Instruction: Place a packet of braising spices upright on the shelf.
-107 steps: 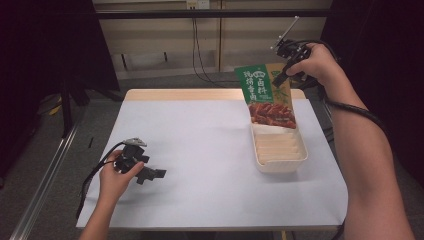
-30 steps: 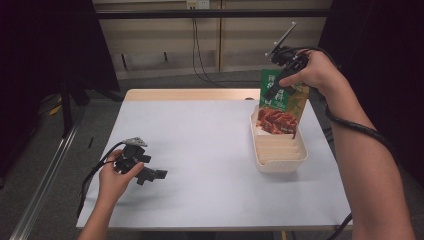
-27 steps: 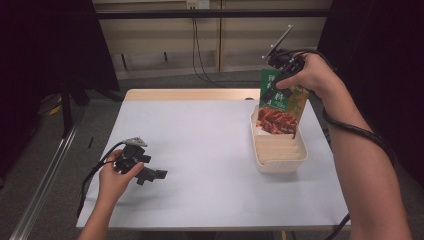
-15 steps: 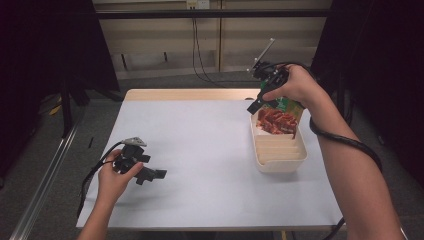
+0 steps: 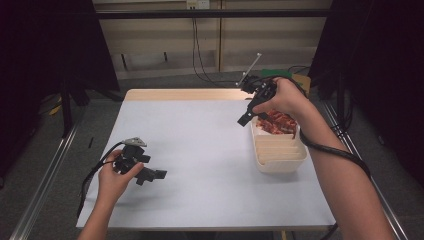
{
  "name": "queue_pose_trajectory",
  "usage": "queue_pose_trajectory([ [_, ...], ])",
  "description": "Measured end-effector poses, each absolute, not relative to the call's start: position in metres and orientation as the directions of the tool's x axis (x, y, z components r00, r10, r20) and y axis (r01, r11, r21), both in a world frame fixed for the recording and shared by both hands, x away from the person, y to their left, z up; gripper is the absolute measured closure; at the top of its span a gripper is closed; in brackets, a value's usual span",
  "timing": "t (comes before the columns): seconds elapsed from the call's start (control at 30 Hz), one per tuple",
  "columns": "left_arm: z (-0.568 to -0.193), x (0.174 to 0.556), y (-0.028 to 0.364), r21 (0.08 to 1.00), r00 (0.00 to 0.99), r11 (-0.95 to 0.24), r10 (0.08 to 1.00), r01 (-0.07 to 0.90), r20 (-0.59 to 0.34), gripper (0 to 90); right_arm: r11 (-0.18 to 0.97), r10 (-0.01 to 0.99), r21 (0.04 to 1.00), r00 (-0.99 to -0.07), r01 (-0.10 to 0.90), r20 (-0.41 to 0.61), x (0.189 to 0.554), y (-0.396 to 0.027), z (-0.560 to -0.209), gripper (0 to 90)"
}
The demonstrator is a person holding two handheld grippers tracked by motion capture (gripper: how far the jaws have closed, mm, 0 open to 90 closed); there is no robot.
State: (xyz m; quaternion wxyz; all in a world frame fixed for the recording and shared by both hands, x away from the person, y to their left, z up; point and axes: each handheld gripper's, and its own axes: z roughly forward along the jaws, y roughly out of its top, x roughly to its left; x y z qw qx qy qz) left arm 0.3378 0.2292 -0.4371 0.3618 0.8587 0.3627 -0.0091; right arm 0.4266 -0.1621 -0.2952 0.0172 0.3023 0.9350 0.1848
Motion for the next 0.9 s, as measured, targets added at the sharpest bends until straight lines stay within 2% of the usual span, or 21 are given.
queue_pose_trajectory([
  [0.9,-0.438,0.337,0.228,0.613,0.739,-0.481,0.617,0.627,-0.272,1.1,0.797,0.510,0.330,-0.856,0.506,0.081,0.407,-0.132,-0.350,18.3],
])
